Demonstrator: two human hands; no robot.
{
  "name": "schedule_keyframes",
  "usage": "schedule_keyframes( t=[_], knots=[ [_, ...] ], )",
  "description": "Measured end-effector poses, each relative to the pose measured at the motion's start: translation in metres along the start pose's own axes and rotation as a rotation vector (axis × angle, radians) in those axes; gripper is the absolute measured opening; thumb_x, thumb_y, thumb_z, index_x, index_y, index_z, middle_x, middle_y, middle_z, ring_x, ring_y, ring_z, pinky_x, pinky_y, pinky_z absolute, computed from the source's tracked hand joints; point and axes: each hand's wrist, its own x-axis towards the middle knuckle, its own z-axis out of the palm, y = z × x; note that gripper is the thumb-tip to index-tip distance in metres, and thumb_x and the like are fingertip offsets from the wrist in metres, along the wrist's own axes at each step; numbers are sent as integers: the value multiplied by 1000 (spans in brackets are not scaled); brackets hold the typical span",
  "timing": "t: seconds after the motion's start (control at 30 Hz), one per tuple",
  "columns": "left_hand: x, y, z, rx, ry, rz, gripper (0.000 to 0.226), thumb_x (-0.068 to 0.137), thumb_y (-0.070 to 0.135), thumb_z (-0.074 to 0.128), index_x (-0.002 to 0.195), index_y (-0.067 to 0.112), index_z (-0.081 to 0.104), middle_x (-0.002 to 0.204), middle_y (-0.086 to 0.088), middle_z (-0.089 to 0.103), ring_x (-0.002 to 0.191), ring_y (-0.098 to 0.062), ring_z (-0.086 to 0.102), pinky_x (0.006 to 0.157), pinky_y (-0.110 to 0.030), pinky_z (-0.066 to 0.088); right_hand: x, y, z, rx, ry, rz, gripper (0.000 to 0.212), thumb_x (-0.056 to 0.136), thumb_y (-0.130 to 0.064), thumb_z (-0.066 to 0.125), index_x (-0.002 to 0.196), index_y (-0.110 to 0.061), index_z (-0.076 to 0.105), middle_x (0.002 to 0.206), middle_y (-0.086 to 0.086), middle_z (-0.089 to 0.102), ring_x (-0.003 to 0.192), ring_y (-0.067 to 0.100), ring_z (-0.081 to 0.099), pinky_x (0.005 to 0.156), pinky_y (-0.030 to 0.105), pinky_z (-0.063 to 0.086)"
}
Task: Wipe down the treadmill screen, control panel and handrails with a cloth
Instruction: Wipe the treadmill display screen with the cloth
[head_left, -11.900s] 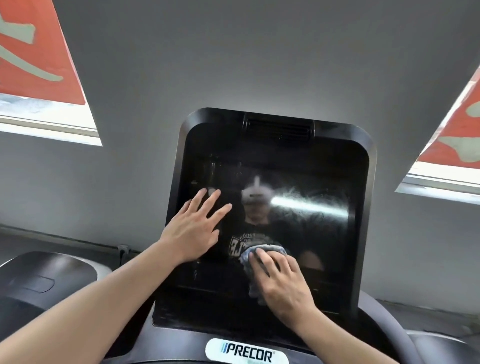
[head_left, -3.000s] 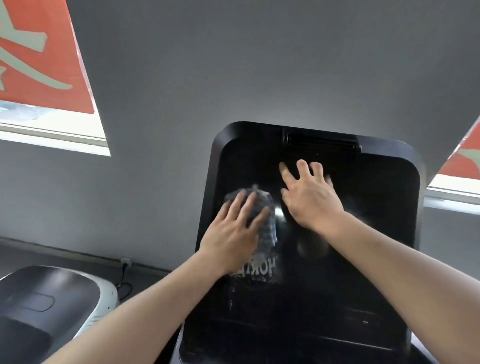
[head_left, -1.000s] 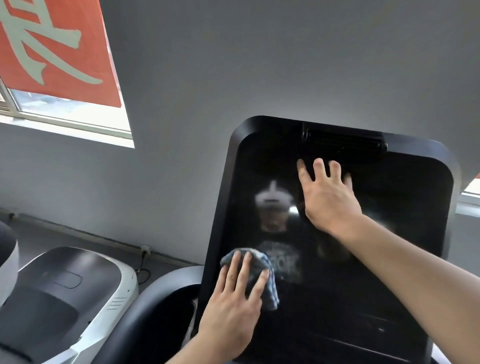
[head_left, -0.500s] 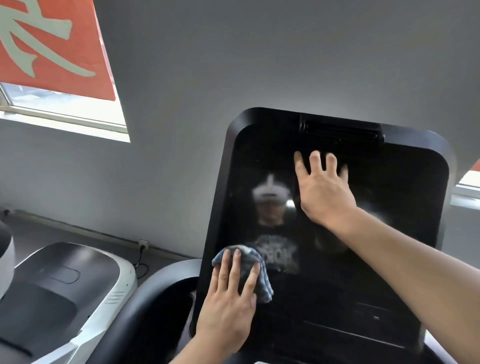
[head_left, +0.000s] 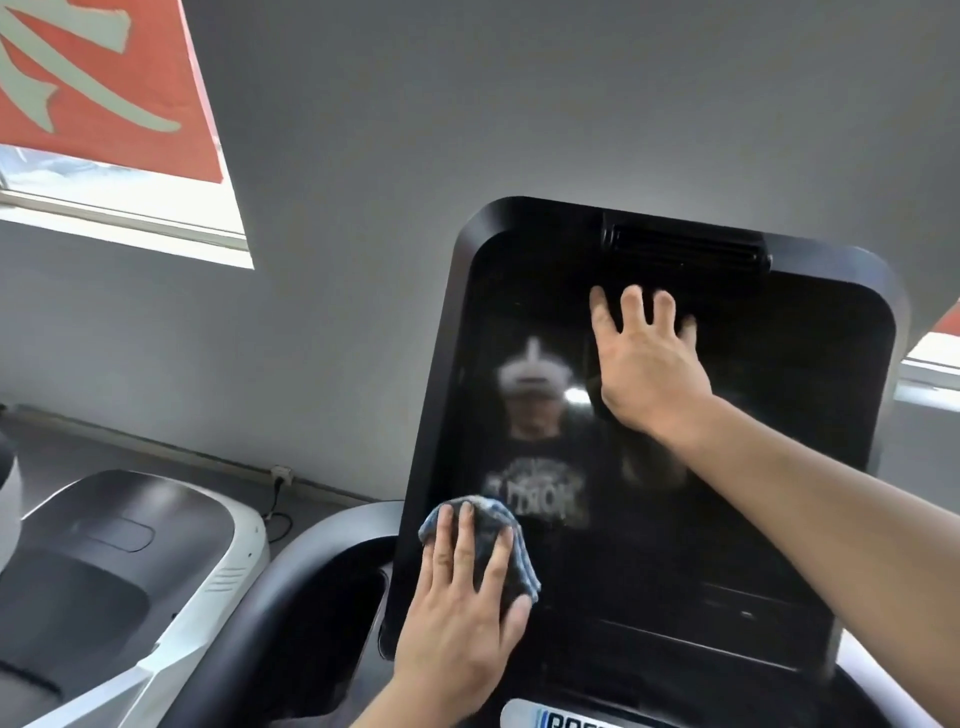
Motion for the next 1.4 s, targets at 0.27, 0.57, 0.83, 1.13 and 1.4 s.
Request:
schedule_keyframes(
  t=[0.27,0.57,0.83,1.13,1.4],
  knots=[
    [30,54,-9,14,-102,256,74,100,65,41,163,27,32,172,-19,11,160,-37,-2,122,-59,22,-1,2,-2,16,11,-5,90,90,-15,54,166,-16,7,156,20,16,139,47,22,113,73,35],
    [-1,52,5,-24,-123,160,86,90,67,55,159,16,42,166,-30,23,157,-49,12,116,-60,26,0,2,-1,18,-1,-5,96,87,-17,60,166,-16,6,157,20,15,140,47,22,113,72,35],
    [-23,6,14,75,-56,47,87,94,63,53,154,1,44,158,-40,31,149,-59,24,115,-65,26,1,-1,4,12,1,2,96,87,-16,59,166,-14,4,158,22,13,142,49,20,113,73,34],
    [-47,-23,17,164,-4,53,92,88,66,57,150,-1,50,159,-41,28,149,-58,26,117,-63,25,3,2,1,28,14,-10,94,88,-13,58,166,-15,5,158,20,13,142,48,20,115,73,33],
    [-44,36,20,118,-233,128,81,91,72,38,146,17,61,165,-22,33,158,-43,13,115,-55,27,3,6,4,32,38,-26,91,89,-12,54,166,-15,6,158,19,13,142,47,20,114,72,33]
  ],
)
